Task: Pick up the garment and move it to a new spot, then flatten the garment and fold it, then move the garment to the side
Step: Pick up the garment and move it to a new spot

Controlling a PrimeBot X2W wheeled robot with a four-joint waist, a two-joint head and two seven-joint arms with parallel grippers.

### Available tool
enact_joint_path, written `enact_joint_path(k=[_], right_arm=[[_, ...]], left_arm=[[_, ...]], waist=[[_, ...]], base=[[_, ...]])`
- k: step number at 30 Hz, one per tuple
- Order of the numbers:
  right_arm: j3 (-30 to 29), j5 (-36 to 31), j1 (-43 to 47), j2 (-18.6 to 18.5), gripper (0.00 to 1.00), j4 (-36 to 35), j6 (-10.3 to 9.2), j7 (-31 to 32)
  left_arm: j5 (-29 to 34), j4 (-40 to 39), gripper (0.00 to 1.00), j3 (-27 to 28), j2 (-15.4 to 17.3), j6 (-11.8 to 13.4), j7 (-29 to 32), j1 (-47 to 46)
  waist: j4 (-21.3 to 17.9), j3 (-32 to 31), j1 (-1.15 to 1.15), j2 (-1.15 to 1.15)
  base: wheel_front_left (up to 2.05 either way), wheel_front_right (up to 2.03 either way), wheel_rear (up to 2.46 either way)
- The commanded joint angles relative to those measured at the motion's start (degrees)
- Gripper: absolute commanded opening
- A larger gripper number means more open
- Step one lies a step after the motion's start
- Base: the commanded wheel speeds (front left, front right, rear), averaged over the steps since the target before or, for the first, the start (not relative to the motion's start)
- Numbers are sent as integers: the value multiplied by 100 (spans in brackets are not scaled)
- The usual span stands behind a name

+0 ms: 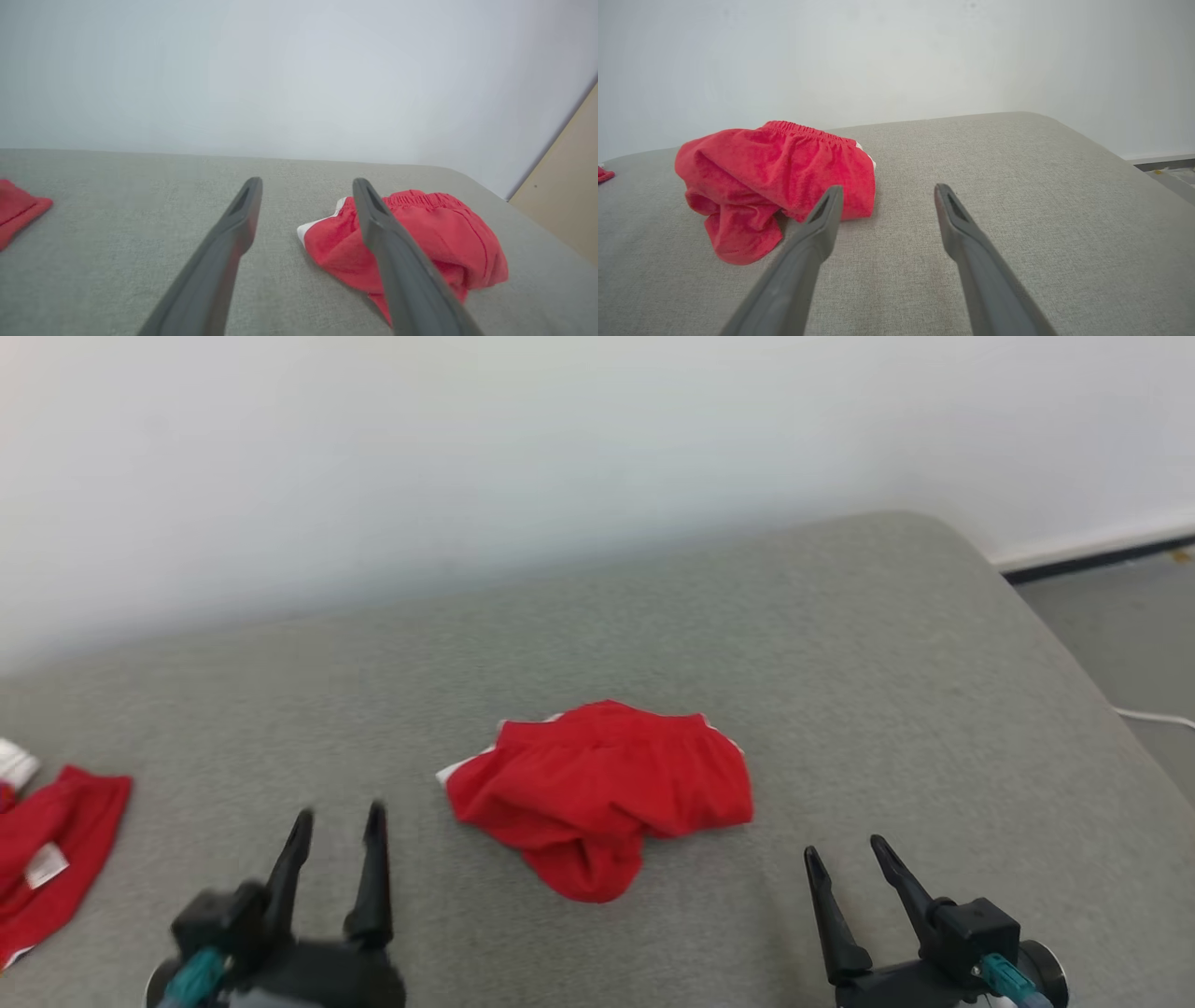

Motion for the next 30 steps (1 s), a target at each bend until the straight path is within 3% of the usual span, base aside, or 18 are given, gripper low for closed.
enact_joint_path(k=[1, 12, 30], right_arm=[[-41, -49, 100, -4, 100, 5, -14, -1], [-200, -109, 280, -5, 100, 55, -13, 28], [-296, -38, 306, -5, 100, 100, -14, 48]], left_arm=[[81, -244, 100, 139, 23, 59, -3, 386], [476, -1196, 100, 677, -52, 103, -5, 1742], [692, -1283, 100, 832, -206, -47, -6, 1857]], waist=[[535, -273, 0, 0], [948, -422, 0, 0], [806, -355, 0, 0]], base=[[0, 0, 0], [0, 0, 0], [0, 0, 0]])
